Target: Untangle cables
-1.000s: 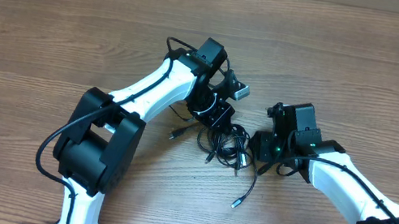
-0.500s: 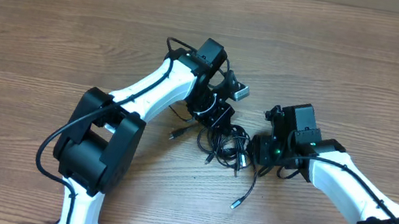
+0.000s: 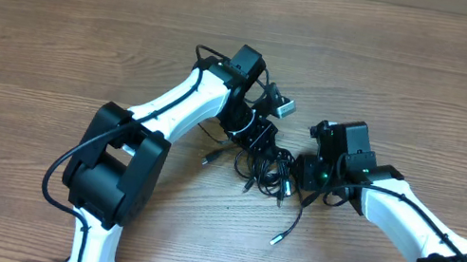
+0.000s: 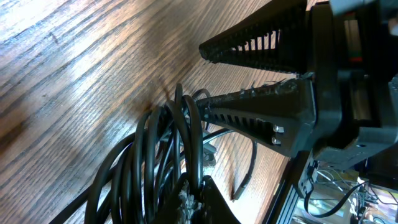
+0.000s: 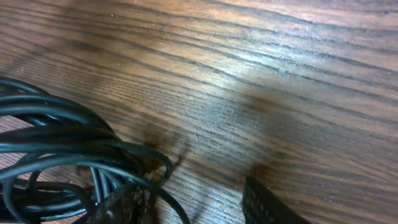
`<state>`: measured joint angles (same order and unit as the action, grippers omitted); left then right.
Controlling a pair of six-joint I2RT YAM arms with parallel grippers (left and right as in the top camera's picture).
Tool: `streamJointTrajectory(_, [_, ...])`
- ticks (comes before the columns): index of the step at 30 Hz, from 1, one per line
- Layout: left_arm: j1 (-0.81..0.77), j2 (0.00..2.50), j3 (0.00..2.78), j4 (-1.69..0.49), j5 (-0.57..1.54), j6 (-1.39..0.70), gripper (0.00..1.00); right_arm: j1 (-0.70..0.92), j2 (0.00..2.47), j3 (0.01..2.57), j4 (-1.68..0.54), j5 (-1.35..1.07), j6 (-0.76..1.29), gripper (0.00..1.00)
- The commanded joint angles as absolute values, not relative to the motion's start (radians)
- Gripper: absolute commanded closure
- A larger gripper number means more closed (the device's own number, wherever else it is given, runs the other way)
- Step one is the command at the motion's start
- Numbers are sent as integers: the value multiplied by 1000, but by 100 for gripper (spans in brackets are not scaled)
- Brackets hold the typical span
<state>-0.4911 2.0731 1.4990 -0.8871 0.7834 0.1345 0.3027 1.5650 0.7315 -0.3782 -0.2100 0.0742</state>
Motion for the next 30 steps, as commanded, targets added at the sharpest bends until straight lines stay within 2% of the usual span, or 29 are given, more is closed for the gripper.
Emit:
streamJointTrajectory(1, [-498, 2088, 1514, -889, 831, 158, 96, 308, 1562, 709, -376, -210, 70, 52])
streamJointTrajectory(5, [-498, 2088, 1514, -889, 828, 159, 96, 308, 1562, 681, -365, -209, 70, 53])
streamJointTrajectory(8, [-498, 2088, 1514, -889, 828, 162, 96, 308, 1562, 680, -351, -178, 80, 62])
streamJointTrajectory(10, [-498, 2088, 1514, -889, 828, 162, 96, 308, 1562, 680, -343, -164, 81, 71])
streamJointTrajectory(14, [-498, 2088, 1514, -889, 827, 162, 96, 307, 1562, 680, -333, -152, 99, 96])
streamJointTrajectory(20, [-498, 2088, 1514, -894, 781, 161, 96, 306, 1562, 680, -367, 64, 319, 96])
streamJointTrajectory(25, [-497, 2088, 1514, -921, 729, 160, 96, 249, 1562, 680, -529, 301, 643, 96])
streamJointTrajectory(30, [-497, 2088, 1514, -945, 695, 161, 96, 131, 1562, 680, -627, 334, 766, 96])
